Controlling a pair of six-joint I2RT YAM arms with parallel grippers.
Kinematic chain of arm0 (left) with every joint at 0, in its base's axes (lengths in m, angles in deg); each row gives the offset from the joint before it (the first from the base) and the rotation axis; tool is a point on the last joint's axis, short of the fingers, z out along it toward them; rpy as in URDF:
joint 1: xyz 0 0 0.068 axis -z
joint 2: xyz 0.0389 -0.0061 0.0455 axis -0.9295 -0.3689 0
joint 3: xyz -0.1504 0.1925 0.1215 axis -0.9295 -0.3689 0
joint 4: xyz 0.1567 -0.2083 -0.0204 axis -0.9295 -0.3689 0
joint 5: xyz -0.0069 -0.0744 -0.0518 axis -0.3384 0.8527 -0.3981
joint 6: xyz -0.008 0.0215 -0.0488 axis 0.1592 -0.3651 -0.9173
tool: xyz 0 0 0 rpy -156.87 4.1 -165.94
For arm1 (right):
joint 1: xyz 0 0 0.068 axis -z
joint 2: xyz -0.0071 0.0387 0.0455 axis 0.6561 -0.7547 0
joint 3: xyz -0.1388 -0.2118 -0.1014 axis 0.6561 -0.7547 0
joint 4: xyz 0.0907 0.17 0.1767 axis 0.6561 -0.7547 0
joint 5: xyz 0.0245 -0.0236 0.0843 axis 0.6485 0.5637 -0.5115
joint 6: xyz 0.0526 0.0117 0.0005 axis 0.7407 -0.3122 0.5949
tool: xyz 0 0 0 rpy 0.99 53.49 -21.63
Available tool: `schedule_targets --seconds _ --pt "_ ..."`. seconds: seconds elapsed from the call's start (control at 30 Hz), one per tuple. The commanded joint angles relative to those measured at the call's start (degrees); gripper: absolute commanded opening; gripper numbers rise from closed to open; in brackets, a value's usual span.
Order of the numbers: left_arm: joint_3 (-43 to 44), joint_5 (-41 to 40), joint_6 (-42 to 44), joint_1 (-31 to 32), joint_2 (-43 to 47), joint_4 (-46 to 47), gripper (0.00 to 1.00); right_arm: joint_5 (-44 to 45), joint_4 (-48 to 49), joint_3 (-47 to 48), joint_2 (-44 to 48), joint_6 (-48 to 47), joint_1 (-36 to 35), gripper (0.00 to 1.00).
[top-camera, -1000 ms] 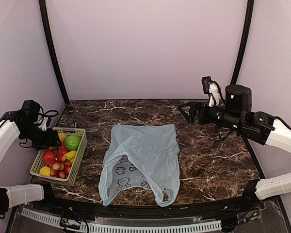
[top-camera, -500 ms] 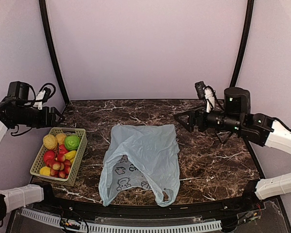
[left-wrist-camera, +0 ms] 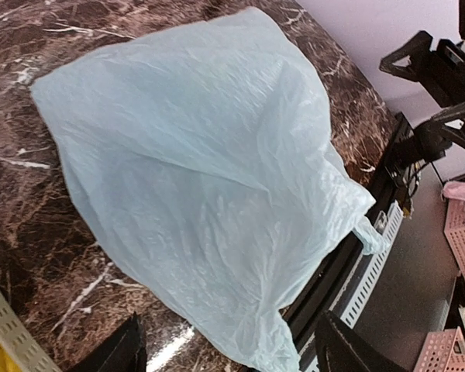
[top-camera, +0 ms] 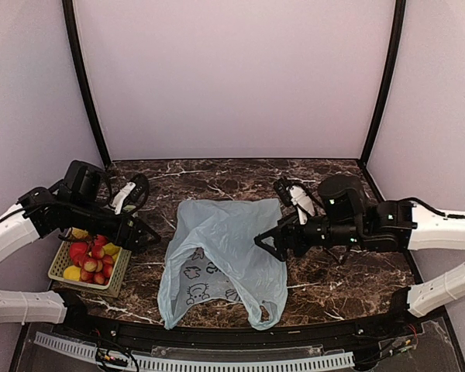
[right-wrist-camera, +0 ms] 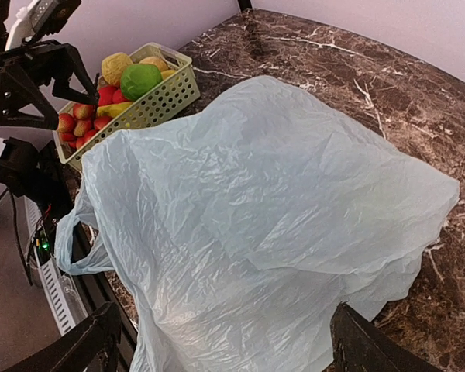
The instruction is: Untie the knot of the plastic bag and take out the fruit
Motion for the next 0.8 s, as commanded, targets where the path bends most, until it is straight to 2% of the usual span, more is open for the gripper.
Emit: schedule_targets --seconds 0.0,0.27,0.6,0.67,0.73,0.77 --pt "-3.12 -3.14 -3.08 6.23 -0.97 7.28 0.75 7.76 2.36 -1.25 -1.94 5.64 -4.22 0.91" --pt "-7.71 -5.0 -5.13 10.9 -3.36 13.95 0.8 14.29 1.86 0.91 -8.58 8.46 -10.67 0.94" --pt "-11.71 -3.04 -8.08 14.13 -4.51 20.24 0.8 17.86 0.21 5.94 -17.69 8.37 -14.32 0.99" --pt "-11.8 -3.14 -8.36 14.72 -5.02 20.94 0.78 18.77 -0.15 7.13 -19.09 8.1 -15.01 0.99" --pt "-11.66 -3.45 -8.34 15.07 -5.42 21.14 0.71 19.26 -0.34 7.94 -20.09 8.0 -15.31 0.99" --pt "-11.56 -3.63 -8.33 15.15 -5.48 21.24 0.62 19.4 -0.34 8.18 -20.45 7.97 -15.32 0.99"
